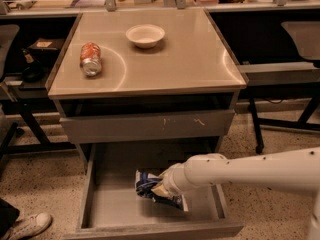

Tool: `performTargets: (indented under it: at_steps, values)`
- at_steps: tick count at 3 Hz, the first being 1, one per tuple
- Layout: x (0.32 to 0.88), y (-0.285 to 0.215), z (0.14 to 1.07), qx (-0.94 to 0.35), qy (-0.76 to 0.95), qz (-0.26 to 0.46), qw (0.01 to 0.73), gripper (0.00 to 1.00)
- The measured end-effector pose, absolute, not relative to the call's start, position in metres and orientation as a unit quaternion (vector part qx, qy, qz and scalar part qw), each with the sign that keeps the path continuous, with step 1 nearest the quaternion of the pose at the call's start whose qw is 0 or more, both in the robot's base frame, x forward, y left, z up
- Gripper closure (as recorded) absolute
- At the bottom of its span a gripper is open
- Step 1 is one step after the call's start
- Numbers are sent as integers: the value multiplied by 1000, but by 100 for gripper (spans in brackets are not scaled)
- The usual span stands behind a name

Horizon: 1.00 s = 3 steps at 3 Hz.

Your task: Pick blue chip bag from middle drawer and place on counter

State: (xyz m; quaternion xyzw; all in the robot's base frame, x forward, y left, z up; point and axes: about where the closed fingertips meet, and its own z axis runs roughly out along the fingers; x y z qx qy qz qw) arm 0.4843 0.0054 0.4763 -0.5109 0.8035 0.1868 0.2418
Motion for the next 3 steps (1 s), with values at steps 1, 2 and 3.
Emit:
performTargets:
  at_steps: [1,2,3]
  values:
    - [467,-27,531,-481,828,159,241,100]
    - [457,-60,594,-465,844,114,242,100]
    - [458,-60,609,-472,839,101,251,100]
